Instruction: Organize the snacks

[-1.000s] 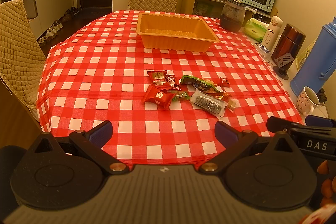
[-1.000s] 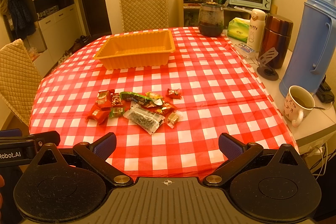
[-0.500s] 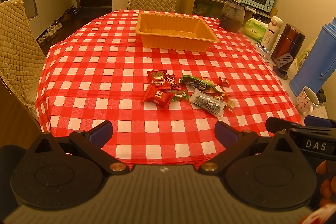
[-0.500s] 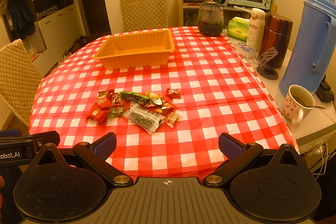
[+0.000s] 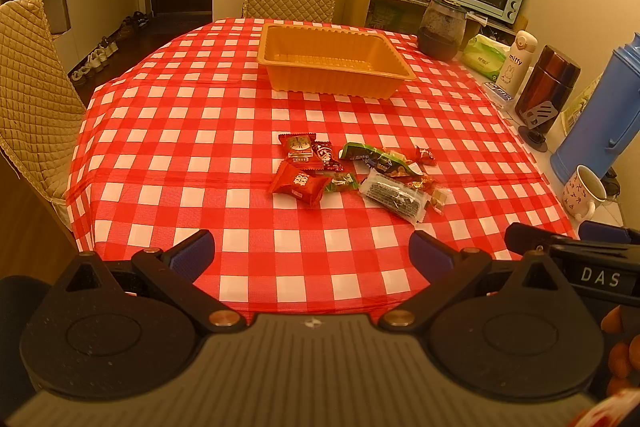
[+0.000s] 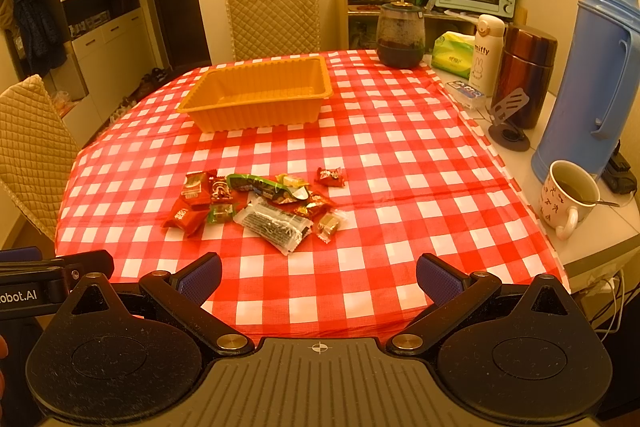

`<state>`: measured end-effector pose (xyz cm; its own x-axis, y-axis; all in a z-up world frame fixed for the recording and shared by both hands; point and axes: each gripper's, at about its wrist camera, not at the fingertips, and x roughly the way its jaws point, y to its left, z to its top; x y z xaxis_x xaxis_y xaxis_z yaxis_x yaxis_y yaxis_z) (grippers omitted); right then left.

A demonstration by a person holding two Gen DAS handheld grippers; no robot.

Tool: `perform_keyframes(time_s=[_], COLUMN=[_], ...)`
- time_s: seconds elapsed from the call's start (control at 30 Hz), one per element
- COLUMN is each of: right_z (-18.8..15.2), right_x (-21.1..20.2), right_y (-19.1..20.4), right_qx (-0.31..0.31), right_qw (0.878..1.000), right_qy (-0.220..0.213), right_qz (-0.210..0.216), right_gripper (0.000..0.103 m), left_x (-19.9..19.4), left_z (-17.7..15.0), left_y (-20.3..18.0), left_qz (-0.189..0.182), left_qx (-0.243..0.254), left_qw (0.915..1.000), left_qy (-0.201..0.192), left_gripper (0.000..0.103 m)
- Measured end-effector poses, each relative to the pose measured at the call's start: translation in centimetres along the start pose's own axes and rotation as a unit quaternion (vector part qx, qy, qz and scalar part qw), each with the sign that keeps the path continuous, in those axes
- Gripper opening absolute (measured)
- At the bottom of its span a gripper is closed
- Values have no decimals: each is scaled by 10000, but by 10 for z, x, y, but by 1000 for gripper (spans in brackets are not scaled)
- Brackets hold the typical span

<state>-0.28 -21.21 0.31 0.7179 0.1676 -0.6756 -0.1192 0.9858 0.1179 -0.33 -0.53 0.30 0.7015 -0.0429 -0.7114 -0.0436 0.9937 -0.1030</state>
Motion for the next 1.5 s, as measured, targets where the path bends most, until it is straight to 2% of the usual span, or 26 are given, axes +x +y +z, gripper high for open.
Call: perform_keyframes(time_s=[0.37,0.63,0.97,1.07,1.5], right_z=[-8,-12,-12,-8,17], right_x=[10,30,81,105,190], right_y=[-8,-7,9,15,34], right_qx=[82,94,-767,-1047,-2158], right_qw=[10000,9999,9960,9925,9669], right_qy=[-20,-23,22,138,434], right_qz=[-7,106,459,619,1291], right_gripper=[102,102,101,88,65], left_x=[3,32,78,91,133], left_z=[-2,-2,5,10,18], left_y=[-2,17,36,40,44], left_qz=[-2,9,-15,20,-243], left_qx=[-57,-101,-89,-68,-84], left_qw=[10000,9998,9996,9996,9987], left_qy=[49,141,261,278,432], left_gripper=[102,102,97,96,95])
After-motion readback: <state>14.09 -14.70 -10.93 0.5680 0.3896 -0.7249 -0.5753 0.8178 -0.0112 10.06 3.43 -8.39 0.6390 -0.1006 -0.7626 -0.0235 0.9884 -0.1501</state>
